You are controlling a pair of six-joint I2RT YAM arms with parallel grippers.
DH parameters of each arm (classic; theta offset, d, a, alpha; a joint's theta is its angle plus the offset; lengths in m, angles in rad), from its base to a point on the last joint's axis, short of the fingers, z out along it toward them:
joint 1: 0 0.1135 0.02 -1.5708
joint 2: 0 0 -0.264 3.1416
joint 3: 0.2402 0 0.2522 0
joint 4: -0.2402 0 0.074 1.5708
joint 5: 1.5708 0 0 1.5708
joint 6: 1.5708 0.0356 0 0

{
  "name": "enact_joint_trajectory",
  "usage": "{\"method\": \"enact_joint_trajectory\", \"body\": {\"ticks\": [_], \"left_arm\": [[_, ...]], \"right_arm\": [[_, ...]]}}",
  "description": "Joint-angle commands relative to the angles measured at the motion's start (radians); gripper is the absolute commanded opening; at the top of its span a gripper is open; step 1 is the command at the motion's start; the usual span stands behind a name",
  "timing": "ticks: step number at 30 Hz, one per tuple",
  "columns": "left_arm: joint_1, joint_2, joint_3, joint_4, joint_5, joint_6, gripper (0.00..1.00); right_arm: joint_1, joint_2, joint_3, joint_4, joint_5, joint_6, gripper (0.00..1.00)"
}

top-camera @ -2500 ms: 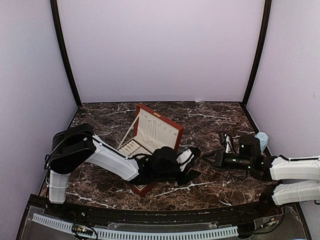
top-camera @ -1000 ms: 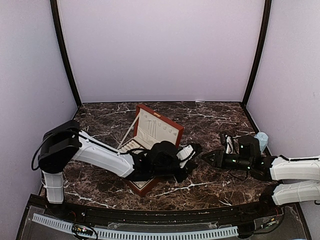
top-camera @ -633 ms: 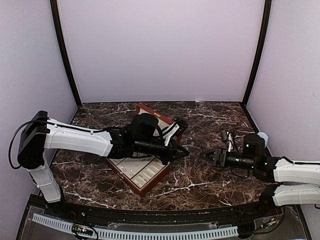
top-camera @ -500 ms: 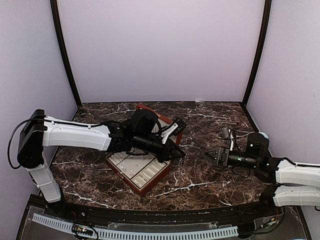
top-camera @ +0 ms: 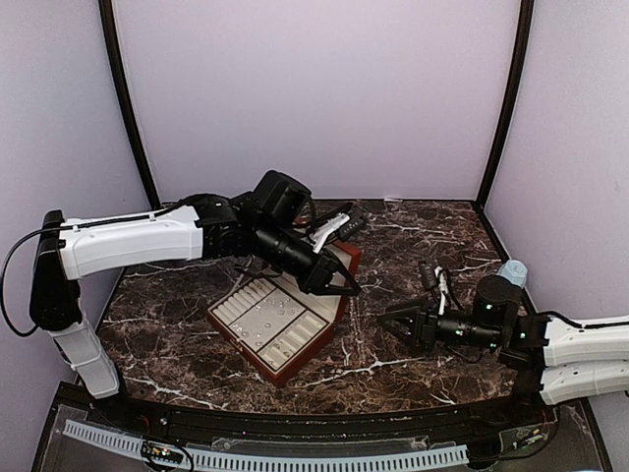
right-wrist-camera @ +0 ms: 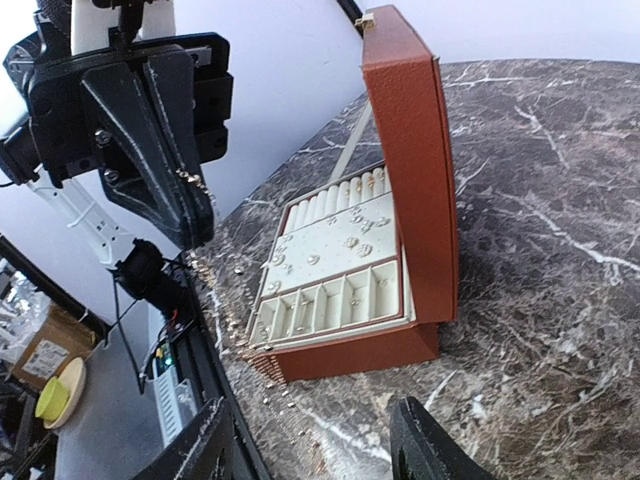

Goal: Organize the mixed jewelry
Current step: Pass from the right arm to the left, then pass from the left arm to the right

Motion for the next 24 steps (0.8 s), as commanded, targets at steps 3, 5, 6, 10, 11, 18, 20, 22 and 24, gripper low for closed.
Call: {"method": "enact_joint_trajectory", "body": {"ticks": [3,5,6,10,11,18,20,22,24], "left_arm": [[0.010,-0.031,0.064,-0.106,0.075,-0.034,0.00],[0.011,-0.030,0.071,-0.114,0.079,-0.035,0.00],[0.011,-0.030,0.074,-0.117,0.081,-0.036,0.00],[0.012,-0.026,0.098,-0.146,0.081,-0.032,0.00],[0.013,-0.025,0.103,-0.154,0.082,-0.032,0.00],[0.013,-0.024,0.110,-0.171,0.079,-0.042,0.00],[0.013,-0.024,0.110,-0.170,0.080,-0.044,0.00],[0.013,-0.025,0.112,-0.168,0.083,-0.047,0.00],[0.013,-0.024,0.112,-0.166,0.092,-0.049,0.00]], "right_arm": [[0.108,0.034,0.048,0.071,0.179,-0.061,0.52],[0.130,0.053,0.056,0.084,0.199,-0.069,0.53],[0.140,0.066,0.064,0.085,0.205,-0.076,0.55],[0.183,0.120,0.108,0.085,0.279,-0.109,0.58],[0.191,0.131,0.116,0.091,0.299,-0.117,0.58],[0.221,0.202,0.169,0.096,0.348,-0.167,0.44],[0.228,0.213,0.175,0.093,0.351,-0.171,0.43],[0.234,0.220,0.176,0.090,0.355,-0.173,0.41],[0.235,0.225,0.177,0.092,0.355,-0.174,0.40]]}}
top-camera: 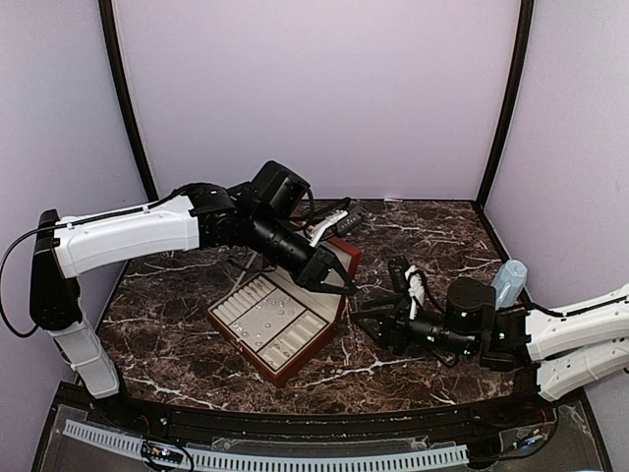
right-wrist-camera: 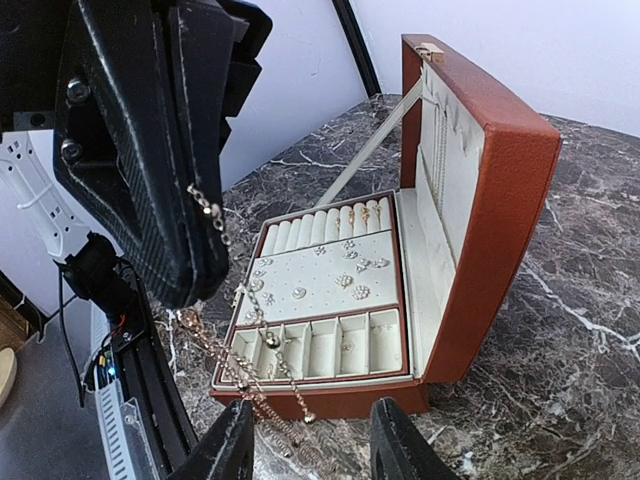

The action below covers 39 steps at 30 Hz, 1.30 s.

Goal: Organize the mixed jewelry
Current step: Pass from the left arm to the right

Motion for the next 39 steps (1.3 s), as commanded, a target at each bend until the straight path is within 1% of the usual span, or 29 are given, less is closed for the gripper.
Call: {"method": "enact_joint_trajectory", "body": {"ticks": [1,15,21,26,35,37,39], "left_arm": [[0.005,-0.025,0.031,-0.017,0.028,-0.008,0.00],[0.005,-0.030,0.028,-0.013,0.028,-0.012,0.00],[0.005,-0.033,0.024,-0.003,0.044,-0.020,0.00],[0.005,-0.036,0.018,0.003,0.064,-0.018,0.00],[0.005,-0.050,0.002,0.005,0.046,-0.019,0.00],[0.005,-0.052,-0.002,0.008,0.048,-0.021,0.00],[0.005,-0.055,-0.007,0.014,0.054,-0.023,0.00]], "right_arm": [[0.016,0.013,0.030,0.040,0.028,-0.022,0.39],[0.018,0.080,0.064,0.070,0.013,-0.054,0.38],[0.018,0.094,0.066,0.085,0.013,-0.055,0.36],[0.018,0.135,0.082,0.125,-0.006,-0.068,0.36],[0.018,0.199,0.102,0.199,-0.045,-0.078,0.36],[0.018,0.208,0.105,0.212,-0.045,-0.079,0.35],[0.018,0.219,0.107,0.228,-0.045,-0.079,0.31]]}}
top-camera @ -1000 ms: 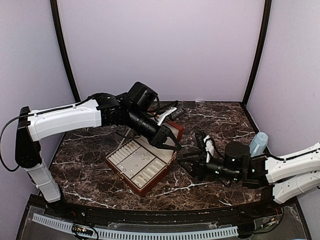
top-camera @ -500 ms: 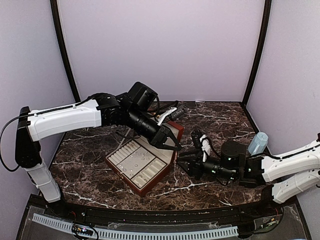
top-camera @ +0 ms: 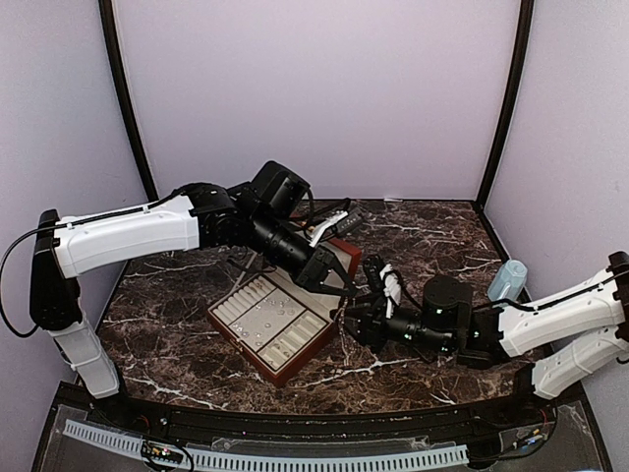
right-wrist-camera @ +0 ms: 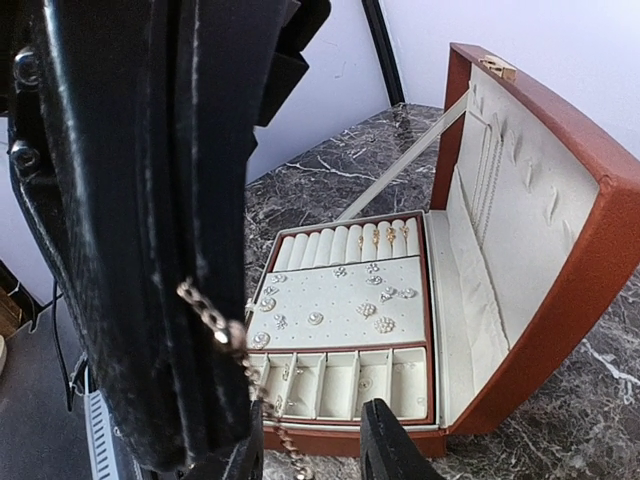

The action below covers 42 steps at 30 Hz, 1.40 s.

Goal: Organize the mixed jewelry
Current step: Pass from the left arm to the right

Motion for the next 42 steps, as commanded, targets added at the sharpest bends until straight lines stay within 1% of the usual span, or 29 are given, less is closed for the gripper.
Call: {"method": "enact_joint_trajectory", "body": {"ticks": [1,2,4,7,8,14,15,16,20,25,31,35,40,42], "left_arm": [[0.005,-0.058,-0.009,0.017,0.019,-0.006,0.00],[0.005,-0.058,-0.011,0.018,0.016,-0.004,0.00],[0.006,-0.065,-0.017,0.018,0.004,0.001,0.00],[0.005,-0.082,-0.032,0.024,-0.022,0.012,0.00],[0.005,-0.087,-0.041,0.025,-0.029,0.016,0.00],[0.005,-0.128,-0.087,0.018,-0.121,0.069,0.00],[0.005,-0.136,-0.092,0.013,-0.153,0.082,0.00],[0.005,-0.161,-0.118,0.007,-0.242,0.104,0.00],[0.005,-0.190,-0.151,0.035,-0.313,0.128,0.00],[0.005,-0.203,-0.181,0.047,-0.402,0.173,0.00],[0.005,-0.241,-0.236,0.104,-0.463,0.197,0.00],[0.006,-0.267,-0.252,0.126,-0.466,0.215,0.00],[0.007,-0.254,-0.238,0.080,-0.458,0.231,0.00],[0.007,-0.243,-0.234,0.062,-0.454,0.231,0.00]], "right_arm": [[0.009,0.018,0.031,0.091,-0.011,-0.008,0.27],[0.009,0.020,0.031,0.096,-0.009,-0.005,0.20],[0.009,0.015,0.022,0.112,0.002,0.006,0.12],[0.009,-0.006,0.003,0.129,0.033,0.018,0.01],[0.008,-0.013,0.002,0.125,0.046,0.021,0.00],[0.008,-0.044,0.022,0.056,0.156,0.052,0.00],[0.007,-0.050,0.025,0.039,0.175,0.054,0.00],[0.005,-0.062,0.058,-0.035,0.191,0.041,0.00],[0.004,-0.052,0.129,-0.125,0.162,0.027,0.00],[0.003,-0.034,0.208,-0.226,0.166,0.027,0.00],[-0.005,0.035,0.301,-0.337,0.156,0.032,0.00],[-0.034,0.076,0.302,-0.337,0.115,0.063,0.00],[-0.080,0.109,0.246,-0.239,-0.033,0.092,0.00],[-0.091,0.126,0.234,-0.209,-0.065,0.092,0.00]]}}
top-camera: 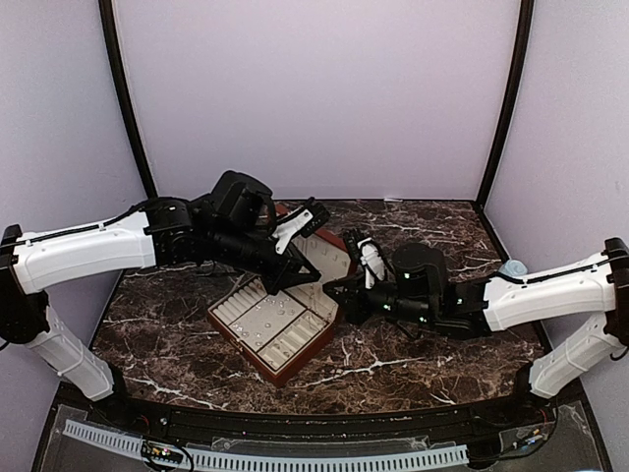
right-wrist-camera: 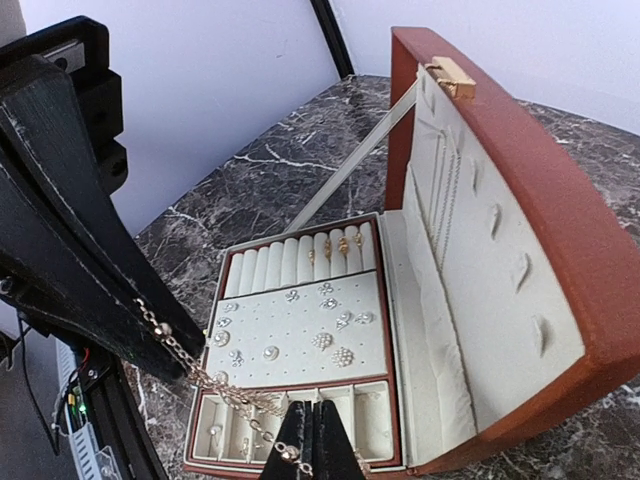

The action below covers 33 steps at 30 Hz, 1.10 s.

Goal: Organize the mixed jewelry
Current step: Pass from the left arm to the right

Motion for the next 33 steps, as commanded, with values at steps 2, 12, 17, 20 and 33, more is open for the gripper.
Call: {"method": "enact_joint_trajectory", "body": {"ticks": [2,12,17,20,33], "left_arm": [[0.006,-0.006,0.012,-0.043,0.003,0.023,0.00],[0.006,0.017,0.028,-0.074,0.009,0.023,0.00],[0.006,0.018,0.035,-0.081,0.029,0.044,0.00],[0.006,0.022,0.038,-0.095,0.032,0.056,0.00],[0.006,0.021,0.048,-0.109,0.089,0.062,0.00]], "right_arm": [[-0.029,0.035,-0.039,0.118,-0.115,0.022,0.00],[-0.054,0.051,-0.078,0.223,-0.225,0.003,0.08],[-0.055,0.055,-0.077,0.243,-0.268,-0.010,0.19],[-0.056,0.054,-0.071,0.242,-0.286,-0.023,0.23],[-0.056,0.066,-0.034,0.210,-0.251,-0.095,0.20]]}}
